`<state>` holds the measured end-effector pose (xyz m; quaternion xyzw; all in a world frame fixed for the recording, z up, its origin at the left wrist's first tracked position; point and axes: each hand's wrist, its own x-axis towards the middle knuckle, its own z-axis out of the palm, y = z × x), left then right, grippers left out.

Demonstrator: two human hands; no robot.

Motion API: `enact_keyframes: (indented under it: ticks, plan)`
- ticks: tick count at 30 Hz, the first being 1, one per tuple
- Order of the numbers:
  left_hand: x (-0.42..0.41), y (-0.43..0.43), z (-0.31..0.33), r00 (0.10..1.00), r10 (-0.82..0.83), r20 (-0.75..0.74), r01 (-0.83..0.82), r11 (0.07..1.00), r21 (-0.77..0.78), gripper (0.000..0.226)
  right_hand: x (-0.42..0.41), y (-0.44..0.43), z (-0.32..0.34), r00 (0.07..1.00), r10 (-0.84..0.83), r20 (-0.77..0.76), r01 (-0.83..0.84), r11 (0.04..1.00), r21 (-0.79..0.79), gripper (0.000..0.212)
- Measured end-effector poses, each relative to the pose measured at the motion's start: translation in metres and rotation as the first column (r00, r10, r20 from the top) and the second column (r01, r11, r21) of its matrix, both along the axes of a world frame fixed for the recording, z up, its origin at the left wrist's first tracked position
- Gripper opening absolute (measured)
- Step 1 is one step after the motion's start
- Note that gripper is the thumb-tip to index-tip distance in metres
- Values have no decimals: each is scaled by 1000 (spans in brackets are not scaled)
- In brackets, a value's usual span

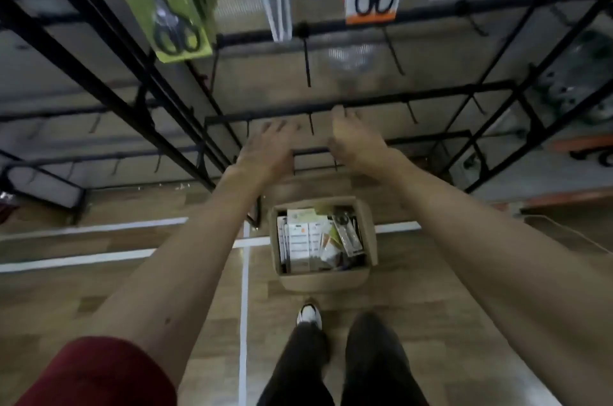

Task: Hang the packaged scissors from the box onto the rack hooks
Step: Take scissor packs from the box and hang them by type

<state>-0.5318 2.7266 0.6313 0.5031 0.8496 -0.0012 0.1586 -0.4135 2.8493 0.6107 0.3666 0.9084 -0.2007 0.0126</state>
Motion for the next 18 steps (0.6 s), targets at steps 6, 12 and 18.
enact_keyframes:
  ticks: [6, 12, 18]
  plan:
    - [0, 9, -184, 996, 9, 88, -6, 999, -35, 66, -3, -1, -186, 998, -42, -55, 39, 997, -67, 34]
    - [7, 16, -341, 993, 44, 113, -38, 998, -59, 66, -1, 5, -332, 998, -52, 27, 54, 993, -103, 40]
    - [8, 21, -487, 990, 77, 116, -66, 993, -96, 61, -1, 7, -470, 997, -55, 56, 61, 990, -126, 42]
